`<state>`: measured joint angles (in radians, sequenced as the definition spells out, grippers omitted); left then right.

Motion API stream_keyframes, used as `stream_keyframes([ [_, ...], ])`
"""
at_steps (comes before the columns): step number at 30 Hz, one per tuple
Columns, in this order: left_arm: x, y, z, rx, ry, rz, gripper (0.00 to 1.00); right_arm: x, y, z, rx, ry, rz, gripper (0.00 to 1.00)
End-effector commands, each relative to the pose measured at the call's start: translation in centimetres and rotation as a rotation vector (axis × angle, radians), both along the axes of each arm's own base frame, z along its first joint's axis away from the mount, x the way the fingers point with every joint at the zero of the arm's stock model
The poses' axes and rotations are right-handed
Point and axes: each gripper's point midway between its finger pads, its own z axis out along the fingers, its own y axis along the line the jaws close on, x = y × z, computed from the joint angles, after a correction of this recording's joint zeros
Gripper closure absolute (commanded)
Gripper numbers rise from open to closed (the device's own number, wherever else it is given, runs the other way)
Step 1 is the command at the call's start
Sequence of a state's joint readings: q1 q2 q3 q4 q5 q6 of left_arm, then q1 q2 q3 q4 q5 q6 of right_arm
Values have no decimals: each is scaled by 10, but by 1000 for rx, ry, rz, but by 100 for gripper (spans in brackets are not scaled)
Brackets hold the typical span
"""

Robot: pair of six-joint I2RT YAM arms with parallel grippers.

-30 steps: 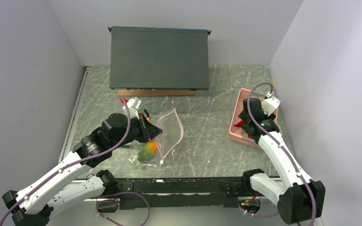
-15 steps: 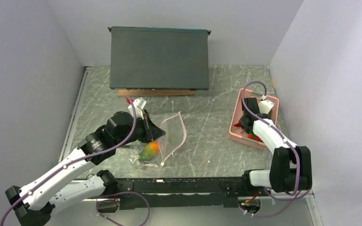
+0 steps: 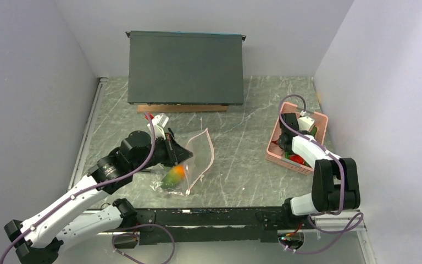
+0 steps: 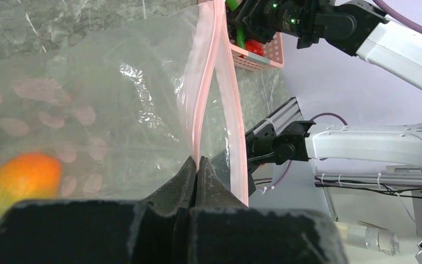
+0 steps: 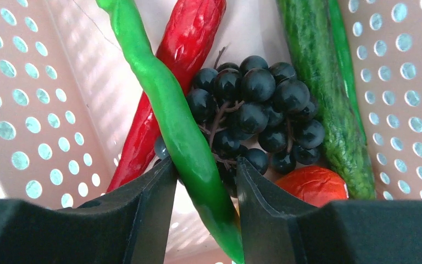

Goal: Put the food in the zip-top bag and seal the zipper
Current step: Pick up the fake vegetable from the bin.

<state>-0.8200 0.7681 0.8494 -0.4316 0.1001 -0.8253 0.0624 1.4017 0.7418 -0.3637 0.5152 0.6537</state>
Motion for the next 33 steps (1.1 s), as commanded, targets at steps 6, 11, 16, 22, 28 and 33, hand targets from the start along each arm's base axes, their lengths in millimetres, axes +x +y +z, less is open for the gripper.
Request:
stream_keyframes([
  [6,-5,-4,15,-65,-34,-24,100,16,6,28,19,-88,40,83],
  [11,-3,-1,9,-39,-28,-7,100,9,11,80,19,-228,72,94],
  [16,2,-2,10,-34,-31,2,100,2,25,125,42,-340,142,96],
  [22,5,-5,11,-24,-30,5,100,-4,31,149,41,-389,206,100],
  [28,2,-6,10,-43,-20,-2,100,-1,26,107,41,-308,145,100],
  [33,0,-3,11,-50,-22,2,100,1,16,74,35,-286,27,100],
])
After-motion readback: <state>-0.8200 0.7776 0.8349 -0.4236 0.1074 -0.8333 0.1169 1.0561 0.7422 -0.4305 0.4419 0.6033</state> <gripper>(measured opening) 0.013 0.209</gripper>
